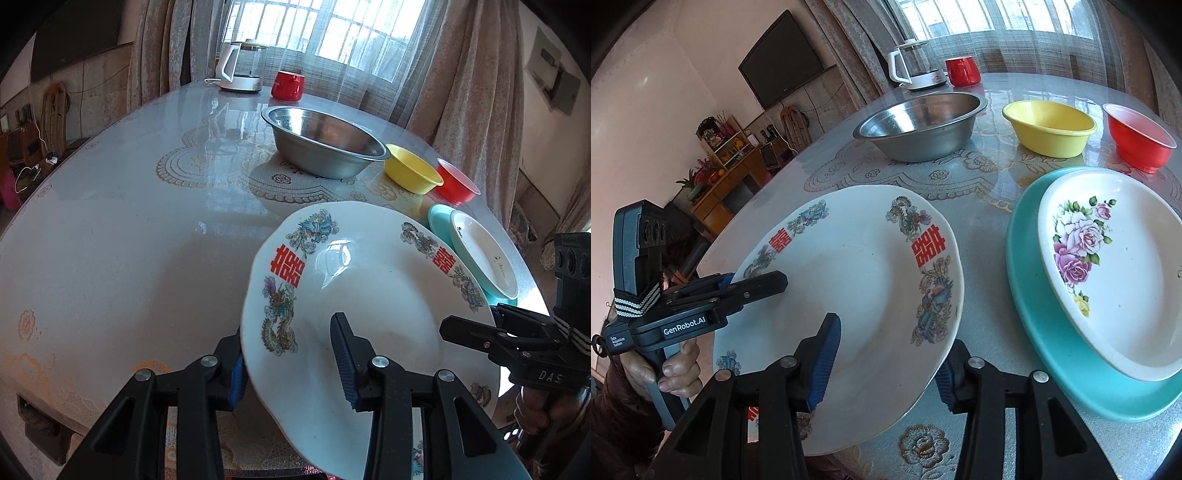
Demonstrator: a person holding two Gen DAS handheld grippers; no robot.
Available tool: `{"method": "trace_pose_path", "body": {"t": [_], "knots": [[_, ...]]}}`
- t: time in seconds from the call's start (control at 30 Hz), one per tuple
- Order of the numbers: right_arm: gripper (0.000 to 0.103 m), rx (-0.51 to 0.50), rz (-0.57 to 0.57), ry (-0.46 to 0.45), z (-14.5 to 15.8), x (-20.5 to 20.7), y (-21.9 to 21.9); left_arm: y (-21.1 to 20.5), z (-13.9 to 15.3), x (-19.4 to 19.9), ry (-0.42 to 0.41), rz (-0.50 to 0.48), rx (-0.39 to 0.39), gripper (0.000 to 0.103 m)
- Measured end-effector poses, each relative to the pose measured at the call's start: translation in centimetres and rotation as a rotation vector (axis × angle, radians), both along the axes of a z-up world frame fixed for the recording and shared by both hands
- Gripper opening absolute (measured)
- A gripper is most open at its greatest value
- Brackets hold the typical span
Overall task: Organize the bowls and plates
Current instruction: 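Lift the large plate with the right gripper and carry it onto the stack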
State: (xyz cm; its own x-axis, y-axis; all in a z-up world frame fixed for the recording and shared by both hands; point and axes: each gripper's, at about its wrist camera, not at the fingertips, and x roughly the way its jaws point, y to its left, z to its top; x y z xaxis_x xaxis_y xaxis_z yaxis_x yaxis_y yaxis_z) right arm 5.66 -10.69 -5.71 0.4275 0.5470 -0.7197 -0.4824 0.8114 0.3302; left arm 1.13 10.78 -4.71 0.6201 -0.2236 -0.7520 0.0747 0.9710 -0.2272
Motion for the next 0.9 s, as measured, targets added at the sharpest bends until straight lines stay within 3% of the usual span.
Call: {"method": "trace_pose_path", "body": {"t": [0.43,0.9], "knots": [[0.037,-0.087,-0.011,-0.083,0.3,-0.6,0.3,-0.7,0.5,-0.3,-0.046,-0.009,0.046,0.041],[0.036,-0.062,-0.044,-0.115,1.0,-0.6,-0.9,-2.4,0.9,-0.3,-0.081,-0.061,0.086,0.040]]}}
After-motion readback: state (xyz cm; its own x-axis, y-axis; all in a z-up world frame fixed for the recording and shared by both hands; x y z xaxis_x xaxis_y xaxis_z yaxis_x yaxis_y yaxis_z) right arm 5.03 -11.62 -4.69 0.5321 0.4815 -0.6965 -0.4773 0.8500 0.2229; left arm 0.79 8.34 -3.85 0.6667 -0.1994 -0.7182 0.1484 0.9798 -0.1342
